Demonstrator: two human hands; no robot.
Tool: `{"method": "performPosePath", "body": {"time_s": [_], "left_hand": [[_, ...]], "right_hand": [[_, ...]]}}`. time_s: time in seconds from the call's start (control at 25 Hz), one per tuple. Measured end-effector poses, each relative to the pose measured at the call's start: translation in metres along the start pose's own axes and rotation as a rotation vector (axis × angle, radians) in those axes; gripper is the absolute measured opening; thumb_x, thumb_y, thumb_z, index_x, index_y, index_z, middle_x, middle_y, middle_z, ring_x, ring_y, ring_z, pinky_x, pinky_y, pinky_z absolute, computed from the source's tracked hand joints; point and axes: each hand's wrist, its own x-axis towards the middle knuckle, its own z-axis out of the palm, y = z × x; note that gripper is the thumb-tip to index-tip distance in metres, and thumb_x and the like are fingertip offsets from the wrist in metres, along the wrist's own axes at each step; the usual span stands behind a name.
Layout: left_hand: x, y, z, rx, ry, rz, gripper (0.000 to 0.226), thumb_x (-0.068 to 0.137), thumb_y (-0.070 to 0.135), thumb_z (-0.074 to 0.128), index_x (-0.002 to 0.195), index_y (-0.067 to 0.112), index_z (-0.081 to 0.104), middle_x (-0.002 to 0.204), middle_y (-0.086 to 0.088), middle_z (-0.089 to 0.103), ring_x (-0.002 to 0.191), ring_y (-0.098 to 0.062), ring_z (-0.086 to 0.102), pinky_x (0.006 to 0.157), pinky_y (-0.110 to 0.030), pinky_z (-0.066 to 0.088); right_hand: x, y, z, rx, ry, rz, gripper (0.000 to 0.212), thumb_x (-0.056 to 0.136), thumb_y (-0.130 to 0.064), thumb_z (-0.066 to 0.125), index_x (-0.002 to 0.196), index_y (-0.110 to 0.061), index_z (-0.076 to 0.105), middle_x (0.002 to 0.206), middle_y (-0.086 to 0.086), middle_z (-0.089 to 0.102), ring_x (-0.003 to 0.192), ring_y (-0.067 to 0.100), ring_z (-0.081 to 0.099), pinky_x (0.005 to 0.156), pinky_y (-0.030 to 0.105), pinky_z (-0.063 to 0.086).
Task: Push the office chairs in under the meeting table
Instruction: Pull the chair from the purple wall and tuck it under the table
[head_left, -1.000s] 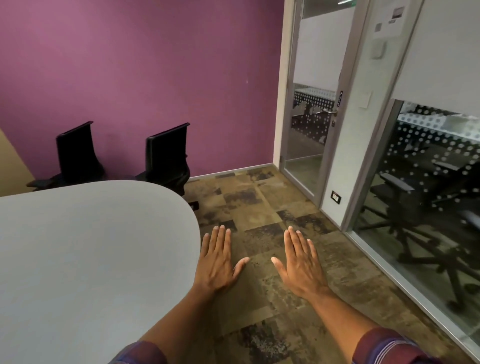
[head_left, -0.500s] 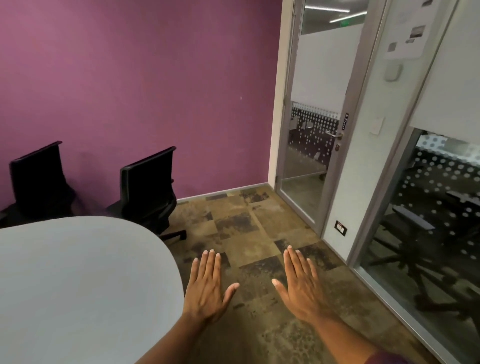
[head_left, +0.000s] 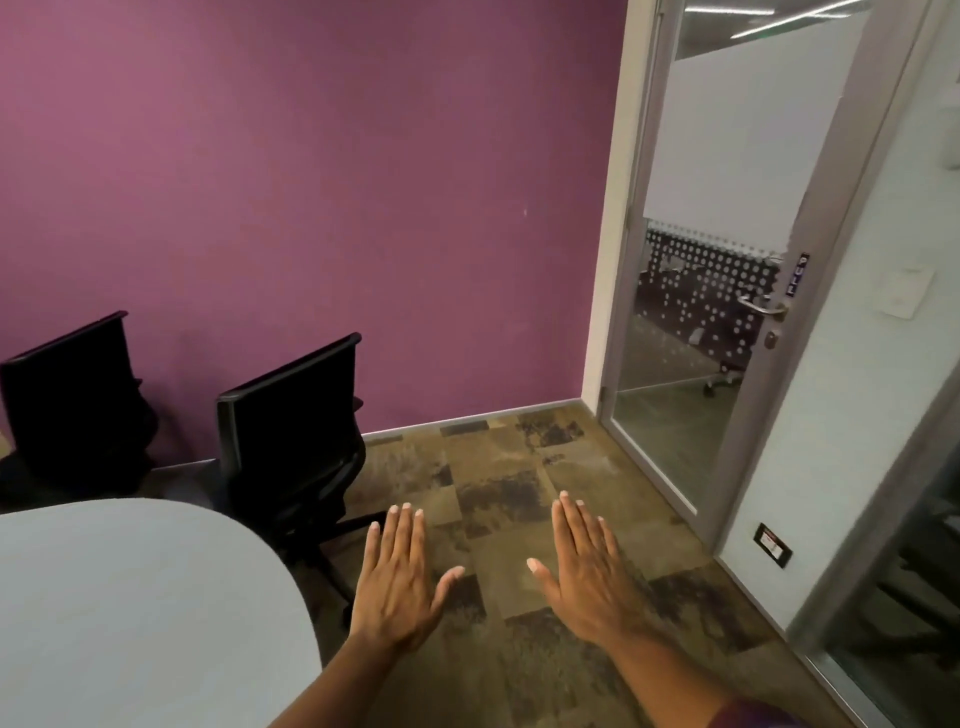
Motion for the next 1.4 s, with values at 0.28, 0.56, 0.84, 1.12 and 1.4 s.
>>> {"method": "performPosePath", "body": {"time_s": [0.28, 0.56, 0.84, 1.12, 1.4], "left_hand": [[0.142, -0.052, 0.005, 0.022, 0.051, -0.173, 0.11, 0.096, 0.087, -0.008, 0.172, 0.008, 0.001, 0.182, -0.013, -0.004, 0.168, -0.03, -0.014, 0.136, -0.051, -0.009], [0.285, -0.163, -0.001, 0.073, 0.133, -0.294, 0.108, 0.1, 0.084, 0.009, 0.171, 0.003, 0.014, 0.181, -0.017, 0.014, 0.169, -0.032, 0.001, 0.138, -0.056, 0.005], [0.399, -0.297, -0.002, 0.116, 0.155, -0.444, 0.112, 0.099, 0.086, 0.01, 0.171, 0.001, 0.018, 0.18, -0.02, 0.018, 0.17, -0.033, 0.004, 0.138, -0.056, 0.004], [0.421, -0.388, 0.001, 0.113, 0.065, -0.663, 0.115, 0.096, 0.09, 0.006, 0.173, 0.005, 0.009, 0.182, -0.016, 0.014, 0.17, -0.031, 0.002, 0.139, -0.053, 0.002], [0.421, -0.427, -0.006, 0.108, -0.137, -0.823, 0.124, 0.077, 0.102, -0.011, 0.135, 0.024, 0.066, 0.122, -0.003, 0.078, 0.114, -0.027, 0.072, 0.097, -0.049, 0.051]], "right_hand": [[0.189, 0.023, 0.02, 0.004, 0.018, -0.113, 0.091, 0.103, -0.073, 0.01, 0.169, -0.011, 0.001, 0.178, 0.011, -0.005, 0.165, 0.029, -0.002, 0.134, 0.052, 0.006], [0.389, -0.017, 0.064, 0.065, 0.026, -0.248, 0.091, 0.103, -0.073, 0.013, 0.169, -0.01, 0.006, 0.178, 0.01, 0.002, 0.165, 0.029, 0.005, 0.133, 0.052, 0.01], [0.579, -0.109, 0.104, 0.107, 0.011, -0.39, 0.093, 0.099, -0.078, -0.001, 0.167, -0.014, -0.011, 0.176, 0.007, -0.015, 0.165, 0.025, -0.01, 0.133, 0.047, -0.003], [0.685, -0.197, 0.127, 0.068, -0.08, -0.577, 0.089, 0.105, -0.071, 0.01, 0.168, -0.012, -0.01, 0.177, 0.008, -0.014, 0.164, 0.025, -0.012, 0.134, 0.05, 0.001], [0.758, -0.259, 0.168, 0.11, -0.169, -0.751, 0.083, 0.107, -0.068, 0.019, 0.166, -0.011, 0.029, 0.174, 0.01, 0.03, 0.162, 0.026, 0.023, 0.134, 0.051, 0.008]]}}
